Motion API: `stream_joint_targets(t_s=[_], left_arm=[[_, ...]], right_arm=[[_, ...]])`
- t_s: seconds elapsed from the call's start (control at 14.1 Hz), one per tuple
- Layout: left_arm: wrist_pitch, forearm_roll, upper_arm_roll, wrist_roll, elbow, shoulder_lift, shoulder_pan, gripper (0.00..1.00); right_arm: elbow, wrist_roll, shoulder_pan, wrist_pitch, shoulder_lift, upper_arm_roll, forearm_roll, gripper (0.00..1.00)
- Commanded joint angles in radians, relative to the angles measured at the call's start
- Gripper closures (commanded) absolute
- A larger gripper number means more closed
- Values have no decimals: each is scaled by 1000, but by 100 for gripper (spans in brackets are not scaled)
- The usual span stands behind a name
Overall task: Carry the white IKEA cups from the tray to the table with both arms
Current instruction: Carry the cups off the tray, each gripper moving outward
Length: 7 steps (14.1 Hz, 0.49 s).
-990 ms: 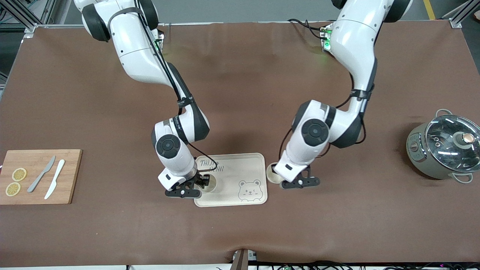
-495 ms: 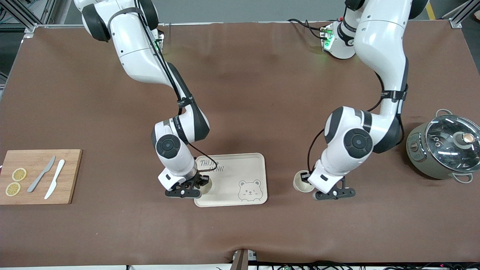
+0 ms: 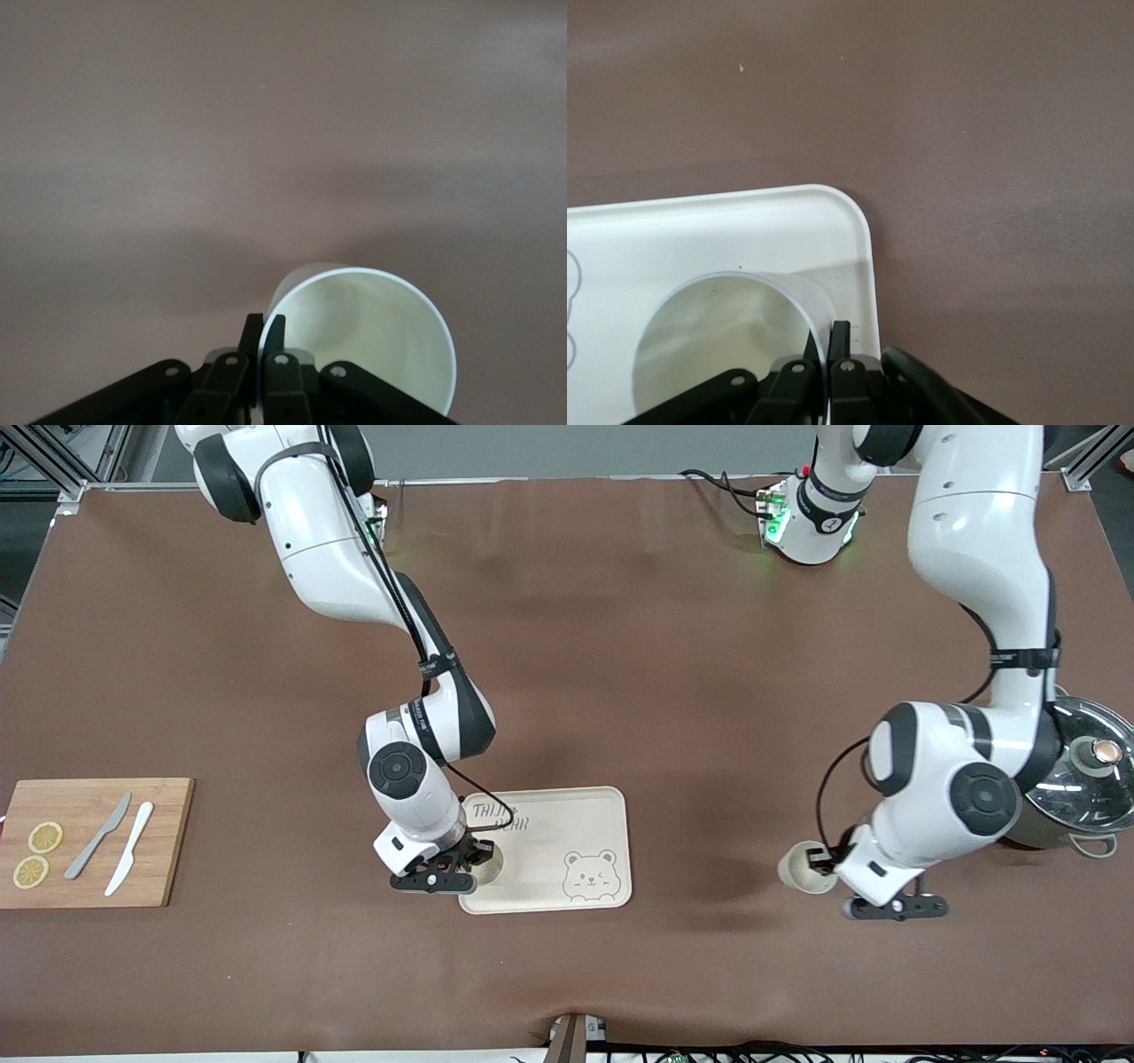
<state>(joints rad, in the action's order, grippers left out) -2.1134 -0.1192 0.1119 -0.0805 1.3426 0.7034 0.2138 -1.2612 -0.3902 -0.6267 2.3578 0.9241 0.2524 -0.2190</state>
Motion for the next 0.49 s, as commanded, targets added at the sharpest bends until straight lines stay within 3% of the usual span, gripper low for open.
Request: stream_joint_targets(t_s=[0.0, 0.42], left_arm=[[12, -2, -6, 70, 9, 1, -37, 100], [-11, -3, -5, 114, 9, 67, -93, 100]], right_arm=[[17, -10, -8, -9, 9, 8, -22, 100], [23, 75, 33, -181, -79, 10, -20, 100]])
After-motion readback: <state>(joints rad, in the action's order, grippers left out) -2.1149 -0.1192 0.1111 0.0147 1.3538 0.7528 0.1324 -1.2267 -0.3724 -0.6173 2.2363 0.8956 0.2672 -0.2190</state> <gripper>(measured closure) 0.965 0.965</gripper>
